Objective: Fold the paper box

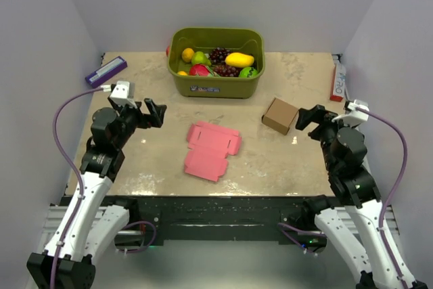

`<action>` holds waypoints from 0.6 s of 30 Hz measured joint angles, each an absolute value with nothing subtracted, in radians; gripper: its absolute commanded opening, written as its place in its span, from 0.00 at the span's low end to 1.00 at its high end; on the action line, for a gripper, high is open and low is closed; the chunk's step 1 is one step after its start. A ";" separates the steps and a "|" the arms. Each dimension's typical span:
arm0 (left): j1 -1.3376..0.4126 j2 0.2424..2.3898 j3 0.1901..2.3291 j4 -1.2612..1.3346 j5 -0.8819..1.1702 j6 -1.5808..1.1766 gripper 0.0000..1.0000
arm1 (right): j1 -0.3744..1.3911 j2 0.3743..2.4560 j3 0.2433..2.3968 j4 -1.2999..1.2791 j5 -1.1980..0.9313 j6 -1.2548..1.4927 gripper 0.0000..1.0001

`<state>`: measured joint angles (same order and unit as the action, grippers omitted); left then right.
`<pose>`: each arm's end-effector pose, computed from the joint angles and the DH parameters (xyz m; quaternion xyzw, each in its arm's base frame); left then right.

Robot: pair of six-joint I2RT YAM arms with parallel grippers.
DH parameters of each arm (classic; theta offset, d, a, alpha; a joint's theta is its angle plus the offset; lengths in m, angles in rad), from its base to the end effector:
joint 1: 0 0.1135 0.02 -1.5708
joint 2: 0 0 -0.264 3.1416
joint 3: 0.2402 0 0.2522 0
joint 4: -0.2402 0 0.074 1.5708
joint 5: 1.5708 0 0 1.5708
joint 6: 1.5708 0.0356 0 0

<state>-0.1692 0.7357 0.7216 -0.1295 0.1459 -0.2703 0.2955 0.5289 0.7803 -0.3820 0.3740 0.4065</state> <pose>0.1747 -0.0351 0.3316 0.0096 0.7554 -0.1961 0.6251 0.1192 0.0227 0.3518 0.1634 0.7307 0.0916 0.6565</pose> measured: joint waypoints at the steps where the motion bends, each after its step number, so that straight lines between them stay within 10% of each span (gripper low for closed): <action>1: -0.168 0.742 0.722 -0.130 0.146 -0.272 1.00 | 0.295 0.520 0.780 -0.380 0.375 0.410 0.99; 18: -0.164 0.885 0.912 -0.089 0.134 -0.291 0.96 | 0.295 0.632 0.969 -0.513 0.347 0.412 0.85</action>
